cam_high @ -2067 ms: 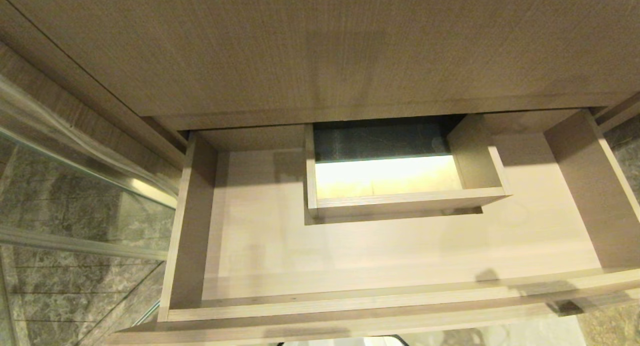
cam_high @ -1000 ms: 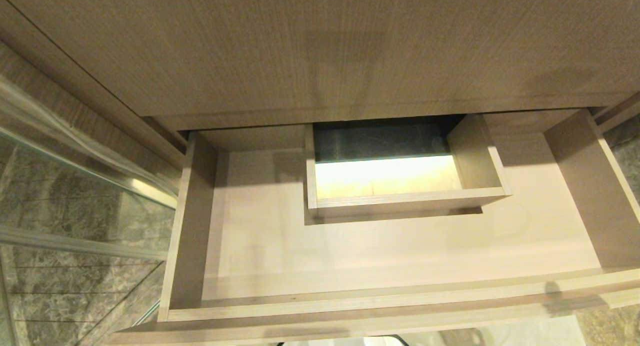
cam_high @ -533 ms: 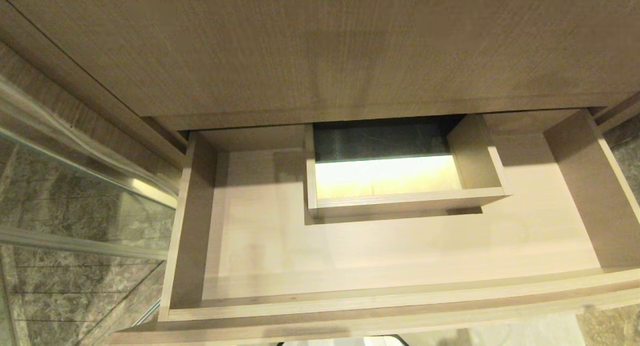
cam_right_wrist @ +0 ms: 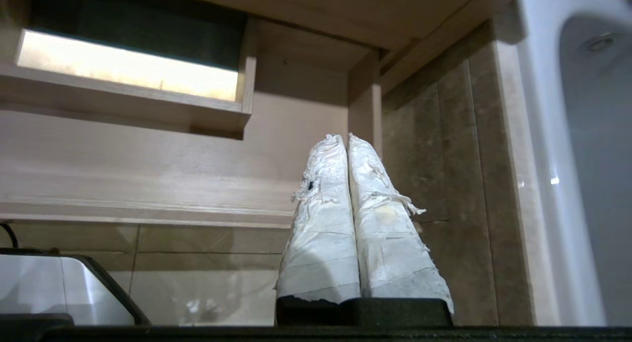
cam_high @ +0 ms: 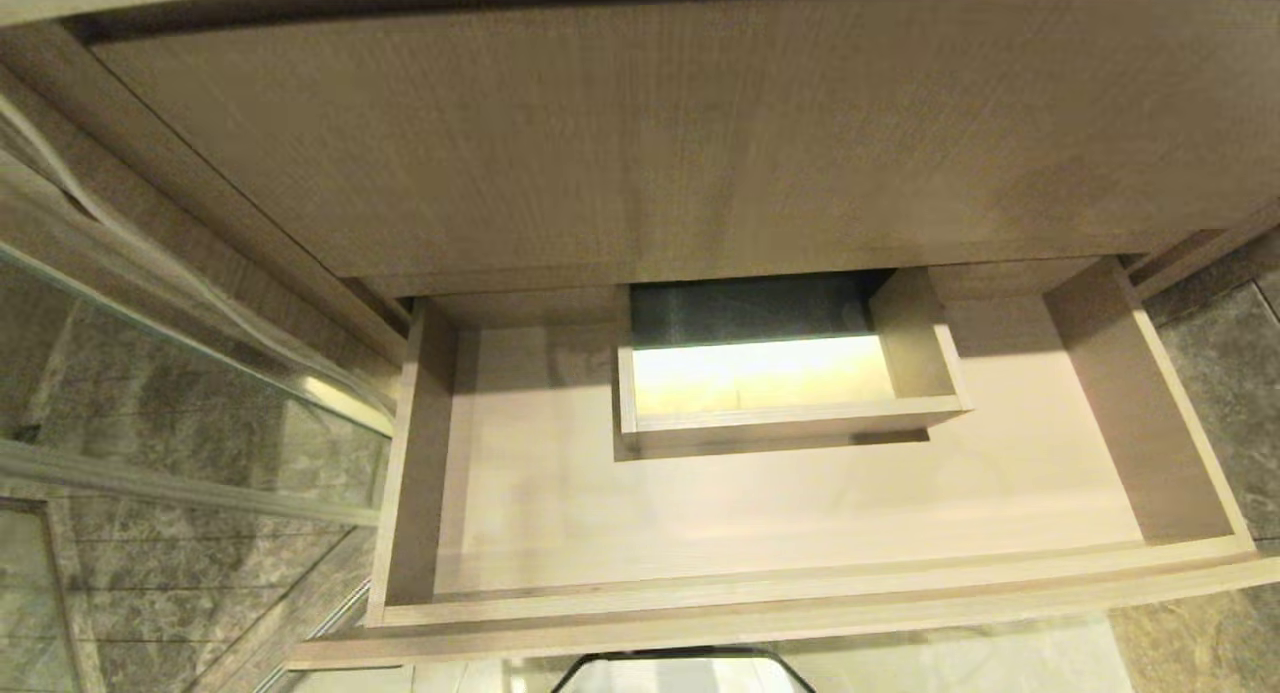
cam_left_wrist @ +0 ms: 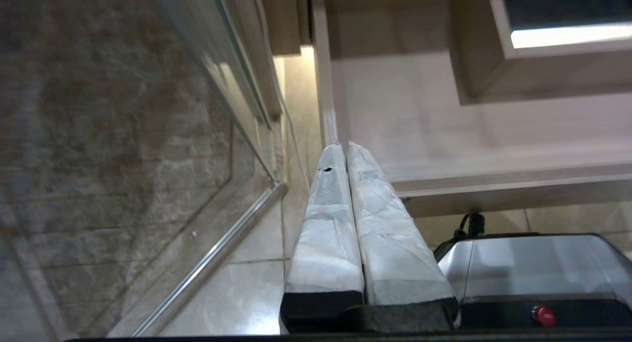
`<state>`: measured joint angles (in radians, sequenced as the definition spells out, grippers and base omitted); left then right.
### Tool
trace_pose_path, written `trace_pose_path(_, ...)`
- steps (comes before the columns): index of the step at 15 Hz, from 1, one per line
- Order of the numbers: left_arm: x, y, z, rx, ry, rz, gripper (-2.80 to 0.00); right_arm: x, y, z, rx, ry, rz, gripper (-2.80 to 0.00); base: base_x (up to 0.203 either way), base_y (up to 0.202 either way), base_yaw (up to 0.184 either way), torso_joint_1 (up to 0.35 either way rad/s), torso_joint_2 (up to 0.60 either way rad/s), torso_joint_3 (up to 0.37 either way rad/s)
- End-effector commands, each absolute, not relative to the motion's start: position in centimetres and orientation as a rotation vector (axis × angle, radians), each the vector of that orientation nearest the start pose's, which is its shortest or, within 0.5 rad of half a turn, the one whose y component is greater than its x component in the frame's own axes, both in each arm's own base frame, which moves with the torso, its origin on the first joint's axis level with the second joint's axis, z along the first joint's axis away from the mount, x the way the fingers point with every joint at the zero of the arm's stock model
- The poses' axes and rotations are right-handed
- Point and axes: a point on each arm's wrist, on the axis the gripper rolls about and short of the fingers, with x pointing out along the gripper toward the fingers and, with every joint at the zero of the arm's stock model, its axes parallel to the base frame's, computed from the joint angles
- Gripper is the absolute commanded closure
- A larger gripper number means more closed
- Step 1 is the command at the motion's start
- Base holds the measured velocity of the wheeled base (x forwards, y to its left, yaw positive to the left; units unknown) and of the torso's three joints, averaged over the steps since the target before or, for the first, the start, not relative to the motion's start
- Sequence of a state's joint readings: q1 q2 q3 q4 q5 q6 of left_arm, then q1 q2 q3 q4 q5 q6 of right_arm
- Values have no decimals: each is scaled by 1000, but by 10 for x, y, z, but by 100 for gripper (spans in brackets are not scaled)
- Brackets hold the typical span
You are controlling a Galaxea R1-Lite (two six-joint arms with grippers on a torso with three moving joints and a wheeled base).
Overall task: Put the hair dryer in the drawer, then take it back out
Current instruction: Pick up the hairdryer
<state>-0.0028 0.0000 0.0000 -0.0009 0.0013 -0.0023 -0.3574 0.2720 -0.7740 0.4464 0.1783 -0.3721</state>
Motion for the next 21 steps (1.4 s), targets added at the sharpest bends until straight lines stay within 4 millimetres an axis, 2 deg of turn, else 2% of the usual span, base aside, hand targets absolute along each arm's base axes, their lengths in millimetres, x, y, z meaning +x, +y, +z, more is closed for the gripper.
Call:
trace_pose_path(1,-23,0,76,-3,-1,-2,0,-69,30,234,-391,-34,-190,0,0,0,0,36,-477,-218)
trace_pose_path(21,-23,0,76,-3,-1,-2,0,-73,32,228,-393,-42,-239,0,0,0,0,311,-545,-257)
